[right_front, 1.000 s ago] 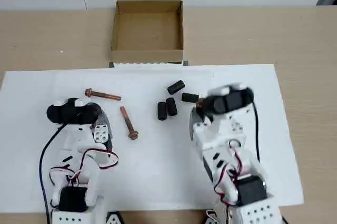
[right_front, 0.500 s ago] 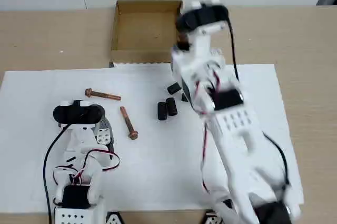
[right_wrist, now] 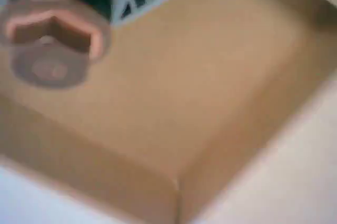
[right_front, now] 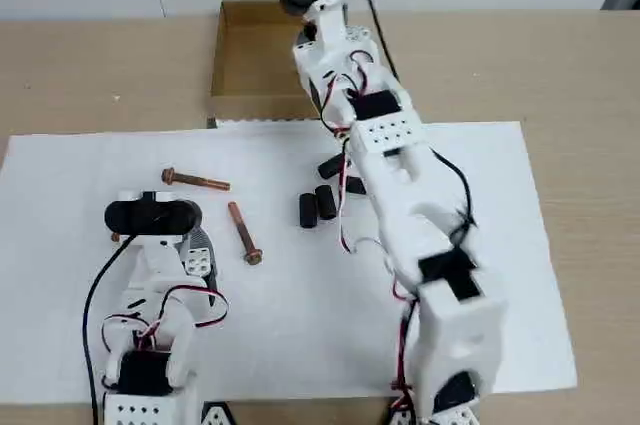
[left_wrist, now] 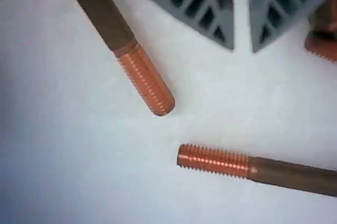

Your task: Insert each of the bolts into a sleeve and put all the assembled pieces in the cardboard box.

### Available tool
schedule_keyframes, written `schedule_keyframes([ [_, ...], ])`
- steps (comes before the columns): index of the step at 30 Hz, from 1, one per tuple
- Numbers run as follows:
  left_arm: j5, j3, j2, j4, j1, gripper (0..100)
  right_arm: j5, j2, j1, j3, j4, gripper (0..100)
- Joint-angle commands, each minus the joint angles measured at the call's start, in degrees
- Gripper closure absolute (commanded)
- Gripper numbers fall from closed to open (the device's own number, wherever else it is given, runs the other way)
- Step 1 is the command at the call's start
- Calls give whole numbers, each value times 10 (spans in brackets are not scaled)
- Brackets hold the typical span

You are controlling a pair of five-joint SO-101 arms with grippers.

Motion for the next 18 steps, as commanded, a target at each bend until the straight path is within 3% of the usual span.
schedule_keyframes([
  [1, -4, -7, -4, 3, 1, 993, 67, 38, -3, -57, -25, 991],
  [8, -4, -7, -4, 3, 1, 993, 207, 107, -22, -59, -22, 972],
  [13, -4, -7, -4, 3, 0, 993, 219, 121, -29, -59, -21, 857],
  [18, -4, -7, -4, 3, 0, 993, 220, 122, -33, -59, -21, 896],
])
